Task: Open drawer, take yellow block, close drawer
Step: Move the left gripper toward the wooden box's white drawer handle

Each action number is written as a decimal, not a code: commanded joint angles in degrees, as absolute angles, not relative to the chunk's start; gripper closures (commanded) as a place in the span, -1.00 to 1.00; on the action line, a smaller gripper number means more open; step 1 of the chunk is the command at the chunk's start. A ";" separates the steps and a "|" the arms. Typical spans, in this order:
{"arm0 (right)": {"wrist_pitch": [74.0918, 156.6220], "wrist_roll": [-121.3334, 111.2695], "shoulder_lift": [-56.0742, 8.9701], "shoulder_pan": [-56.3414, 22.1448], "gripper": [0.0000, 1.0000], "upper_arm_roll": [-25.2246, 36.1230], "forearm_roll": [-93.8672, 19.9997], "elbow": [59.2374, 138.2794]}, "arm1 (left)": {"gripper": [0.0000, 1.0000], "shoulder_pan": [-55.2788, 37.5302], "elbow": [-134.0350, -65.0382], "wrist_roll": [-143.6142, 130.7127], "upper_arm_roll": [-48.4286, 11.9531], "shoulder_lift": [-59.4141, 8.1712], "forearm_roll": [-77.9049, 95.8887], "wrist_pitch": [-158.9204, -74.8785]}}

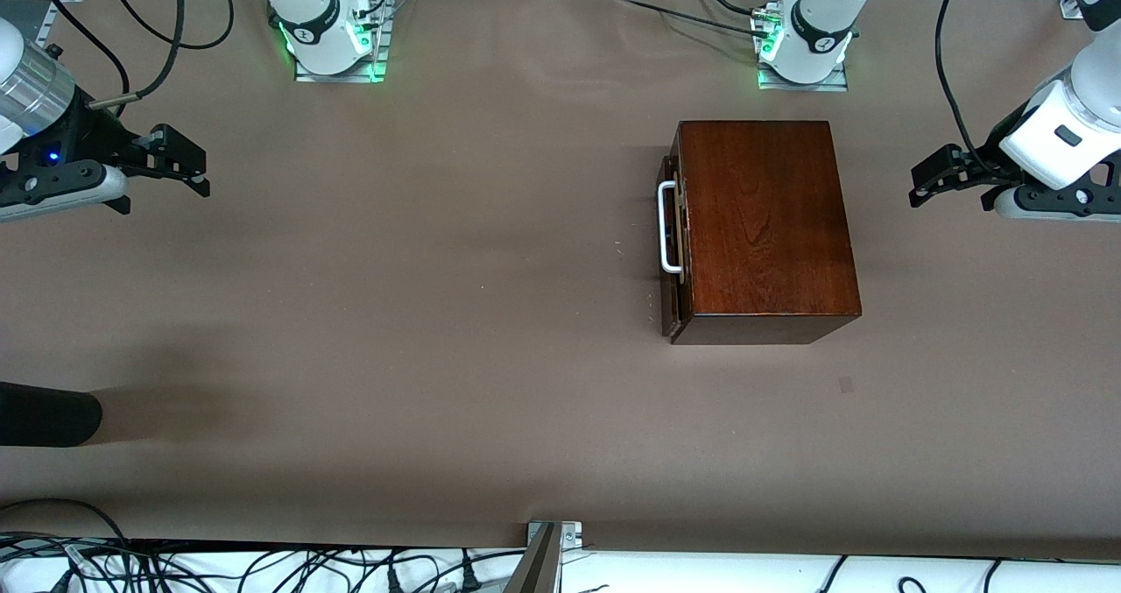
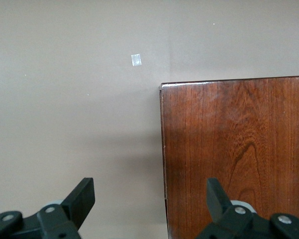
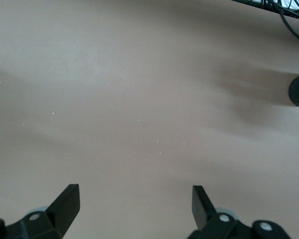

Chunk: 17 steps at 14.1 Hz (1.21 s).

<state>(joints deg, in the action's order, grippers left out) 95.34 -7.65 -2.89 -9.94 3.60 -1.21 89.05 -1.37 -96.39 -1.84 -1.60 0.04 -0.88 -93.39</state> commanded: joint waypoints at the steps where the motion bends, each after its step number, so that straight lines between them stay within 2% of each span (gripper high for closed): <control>1: 94.83 -7.38 -3.08 -9.76 -1.00 3.60 -0.62 88.07 | -1.00 -0.97 -94.31 -1.50 -2.02 -1.05 -0.18 -91.94; 5: 94.83 -7.38 -3.08 -9.76 -1.00 3.60 -0.62 88.07 | -1.00 -1.49 -93.78 -1.84 -2.11 -1.14 -0.18 -91.76; 8: 94.92 -7.38 -3.08 -9.76 -1.00 3.60 -0.62 88.07 | -1.00 -1.84 -91.59 -1.76 -2.46 -1.75 0.00 -85.98; 17: 94.92 -7.38 -3.08 -9.58 -1.00 3.96 -0.62 88.07 | -1.00 -5.00 -90.79 -2.02 -3.95 -4.30 -0.09 -81.65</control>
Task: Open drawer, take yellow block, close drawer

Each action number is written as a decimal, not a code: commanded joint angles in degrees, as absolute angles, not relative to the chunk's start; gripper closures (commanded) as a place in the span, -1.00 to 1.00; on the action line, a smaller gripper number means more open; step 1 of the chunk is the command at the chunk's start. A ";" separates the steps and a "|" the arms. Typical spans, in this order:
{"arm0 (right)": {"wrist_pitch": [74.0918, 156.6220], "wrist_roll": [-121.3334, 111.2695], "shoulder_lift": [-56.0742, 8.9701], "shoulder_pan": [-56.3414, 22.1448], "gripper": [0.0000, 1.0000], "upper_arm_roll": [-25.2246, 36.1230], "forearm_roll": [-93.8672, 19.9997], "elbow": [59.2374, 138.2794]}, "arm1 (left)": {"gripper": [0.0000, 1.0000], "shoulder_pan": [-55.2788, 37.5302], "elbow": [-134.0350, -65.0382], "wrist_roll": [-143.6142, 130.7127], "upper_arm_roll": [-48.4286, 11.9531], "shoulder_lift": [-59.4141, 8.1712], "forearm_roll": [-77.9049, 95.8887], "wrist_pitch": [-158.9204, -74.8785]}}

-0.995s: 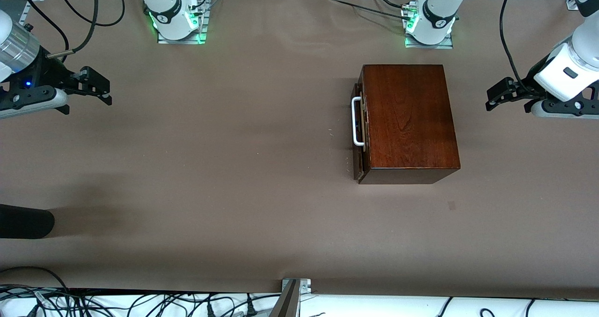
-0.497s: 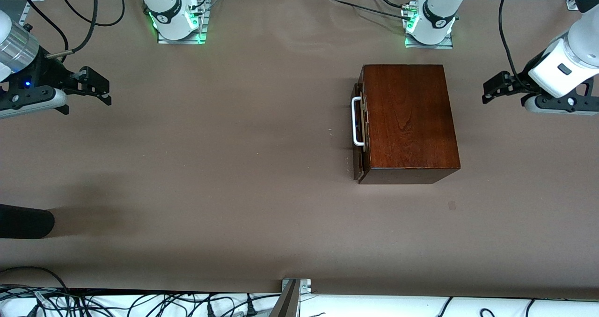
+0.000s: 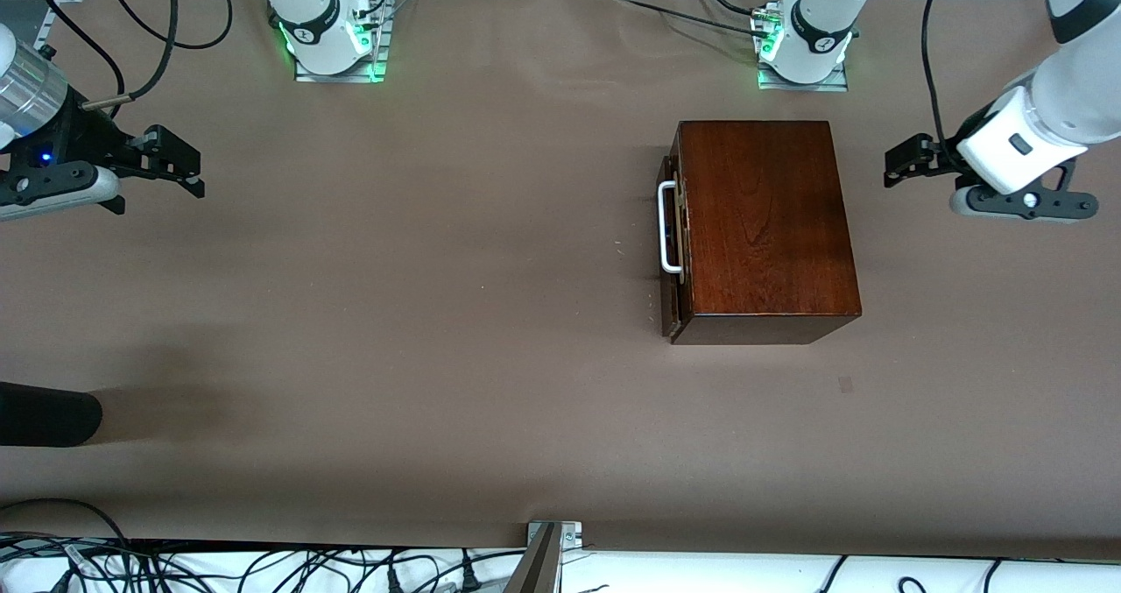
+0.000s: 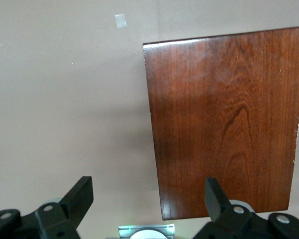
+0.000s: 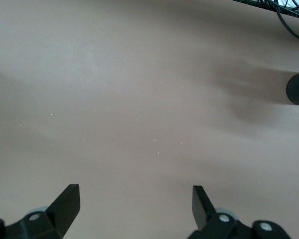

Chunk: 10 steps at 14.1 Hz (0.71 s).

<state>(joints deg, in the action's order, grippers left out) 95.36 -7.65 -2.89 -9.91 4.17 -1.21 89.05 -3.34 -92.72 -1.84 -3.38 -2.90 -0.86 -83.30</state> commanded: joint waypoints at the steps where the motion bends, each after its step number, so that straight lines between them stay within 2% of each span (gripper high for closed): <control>1: 94.92 -7.38 -3.08 -9.58 -1.00 3.96 -0.62 88.07 | -1.00 -5.62 -90.70 -2.11 -4.56 -5.00 0.00 -82.00; 6: 95.01 -7.38 -3.08 -9.58 -1.00 3.96 -0.62 88.07 | -1.00 -9.66 -90.62 -9.38 -9.83 -10.28 -0.18 -88.40; 10: 95.01 -7.38 -3.08 -9.58 -1.00 3.96 -0.62 88.07 | -1.00 -17.64 -90.62 -20.88 -10.28 -13.18 -0.52 -93.59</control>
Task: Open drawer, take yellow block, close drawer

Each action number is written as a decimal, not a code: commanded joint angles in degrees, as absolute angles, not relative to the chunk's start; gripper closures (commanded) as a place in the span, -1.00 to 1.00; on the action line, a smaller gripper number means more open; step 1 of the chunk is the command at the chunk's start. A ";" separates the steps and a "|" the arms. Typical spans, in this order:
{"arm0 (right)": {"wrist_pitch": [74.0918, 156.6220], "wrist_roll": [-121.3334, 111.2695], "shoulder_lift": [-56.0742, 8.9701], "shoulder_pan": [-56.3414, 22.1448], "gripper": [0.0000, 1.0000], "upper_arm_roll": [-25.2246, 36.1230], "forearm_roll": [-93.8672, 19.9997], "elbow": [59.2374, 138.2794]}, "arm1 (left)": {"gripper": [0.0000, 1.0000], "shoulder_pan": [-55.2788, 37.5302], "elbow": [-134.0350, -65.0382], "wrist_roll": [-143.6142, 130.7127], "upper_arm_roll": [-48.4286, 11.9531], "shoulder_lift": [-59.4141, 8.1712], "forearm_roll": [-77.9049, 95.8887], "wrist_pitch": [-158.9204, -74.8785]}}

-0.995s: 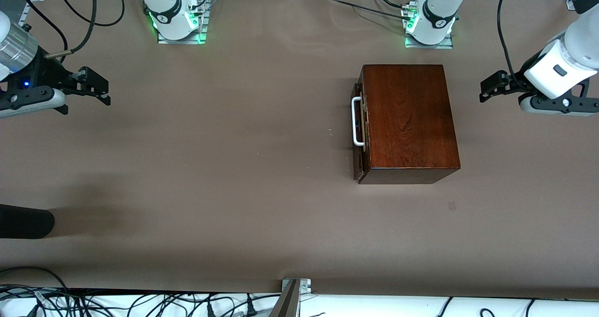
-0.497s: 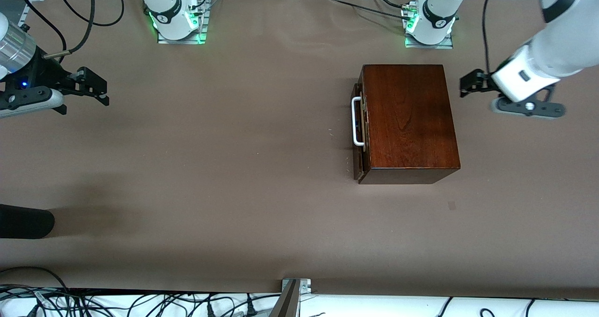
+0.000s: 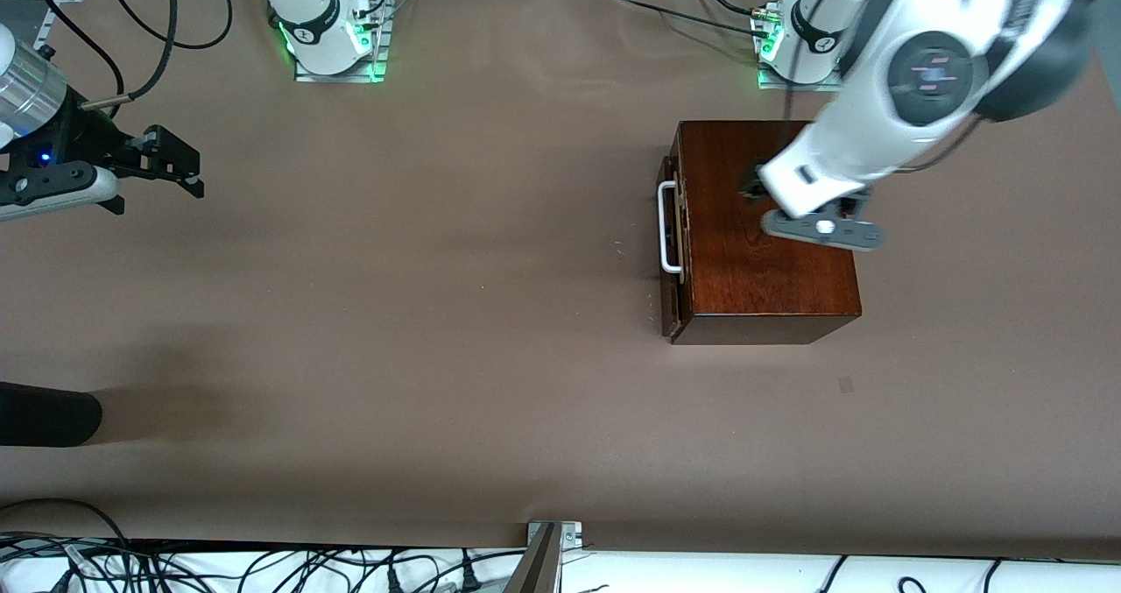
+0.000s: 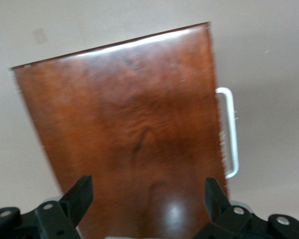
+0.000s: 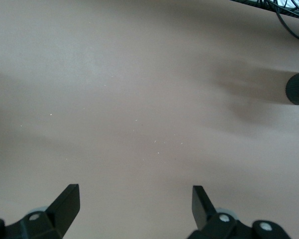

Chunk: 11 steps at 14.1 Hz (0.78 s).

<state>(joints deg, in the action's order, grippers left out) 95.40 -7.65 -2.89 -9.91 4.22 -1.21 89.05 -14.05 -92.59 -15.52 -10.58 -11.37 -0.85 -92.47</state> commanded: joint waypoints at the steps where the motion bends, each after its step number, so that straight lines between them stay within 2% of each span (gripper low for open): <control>1: 95.01 -7.38 -3.08 -9.58 -1.00 3.96 -0.62 88.07 | -1.00 -19.23 -90.62 -24.14 -10.37 -14.23 -1.48 -95.00; 4: 95.01 -7.38 -3.08 -9.58 -1.00 3.96 -0.62 88.07 | -1.00 -24.42 -90.70 -31.97 -10.37 -17.92 -5.87 -98.96; 11: 95.19 -7.12 -3.25 -9.67 -1.00 3.96 -0.62 88.07 | -1.00 -31.63 -92.55 -42.17 -10.37 -24.51 -13.35 -99.84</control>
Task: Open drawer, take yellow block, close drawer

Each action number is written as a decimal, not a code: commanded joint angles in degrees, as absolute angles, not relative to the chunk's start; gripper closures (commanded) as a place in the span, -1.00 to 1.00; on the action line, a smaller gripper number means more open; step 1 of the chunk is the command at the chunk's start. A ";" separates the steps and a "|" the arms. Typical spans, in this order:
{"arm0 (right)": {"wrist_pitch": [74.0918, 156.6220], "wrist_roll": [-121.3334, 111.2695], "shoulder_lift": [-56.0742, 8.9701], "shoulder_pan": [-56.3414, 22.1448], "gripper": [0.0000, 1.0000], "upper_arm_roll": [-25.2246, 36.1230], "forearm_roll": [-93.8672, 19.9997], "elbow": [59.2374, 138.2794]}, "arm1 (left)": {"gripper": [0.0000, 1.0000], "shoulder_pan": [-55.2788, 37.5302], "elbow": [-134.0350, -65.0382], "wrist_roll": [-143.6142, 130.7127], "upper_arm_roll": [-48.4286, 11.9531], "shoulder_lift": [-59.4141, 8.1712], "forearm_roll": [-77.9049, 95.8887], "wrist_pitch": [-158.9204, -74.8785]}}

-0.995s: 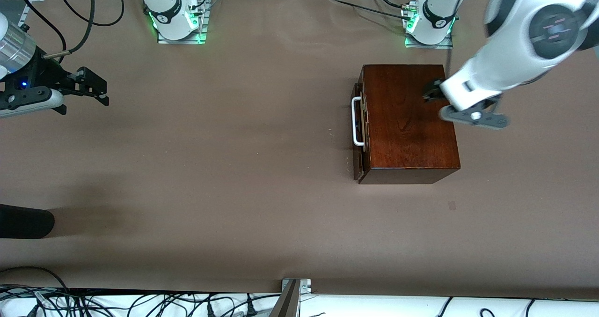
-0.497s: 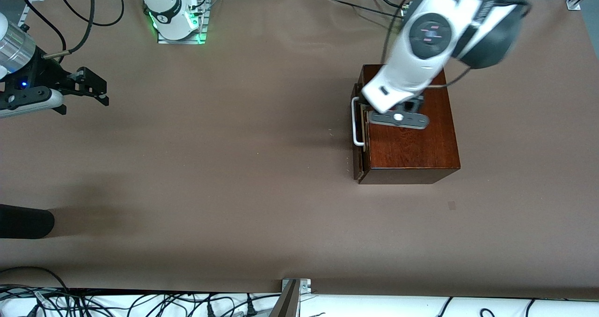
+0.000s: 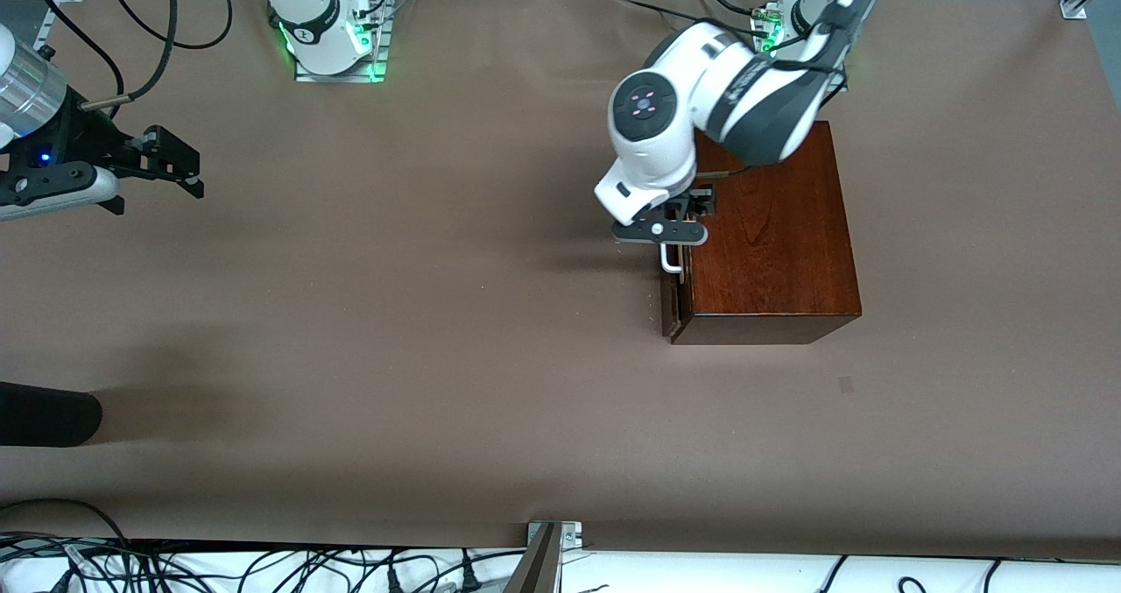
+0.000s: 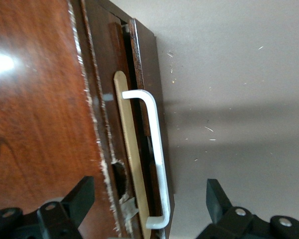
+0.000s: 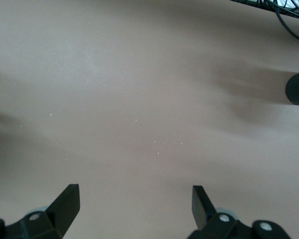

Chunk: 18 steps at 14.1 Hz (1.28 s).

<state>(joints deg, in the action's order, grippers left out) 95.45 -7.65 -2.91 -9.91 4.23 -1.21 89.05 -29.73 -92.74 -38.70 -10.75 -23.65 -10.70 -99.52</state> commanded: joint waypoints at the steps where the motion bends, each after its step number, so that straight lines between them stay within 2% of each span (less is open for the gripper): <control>1: 95.19 -7.03 -3.77 -9.67 -1.00 3.96 -0.70 88.07 | -1.00 -32.42 -92.81 -43.41 -10.37 -25.30 -13.97 -100.89; 10: 94.92 -7.38 -4.39 -10.11 -1.00 3.69 -1.32 88.24 | -1.00 -34.19 -95.79 -49.21 -10.37 -29.00 -19.95 -104.49; 13: 95.10 -7.38 -4.39 -10.20 -1.00 3.52 -1.58 88.33 | -1.00 -34.36 -97.82 -50.10 -10.37 -29.61 -19.95 -108.80; 18: 94.66 -7.47 -4.31 -10.11 -1.00 3.60 -1.67 88.33 | -1.00 -37.26 -97.39 -54.47 -10.55 -32.60 -19.86 -116.53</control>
<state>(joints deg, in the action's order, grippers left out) 95.43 -7.65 -4.22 -10.14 3.66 -1.26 89.06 -35.01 -97.76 -50.82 -10.57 -31.08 -18.58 -112.88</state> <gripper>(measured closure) 0.000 0.000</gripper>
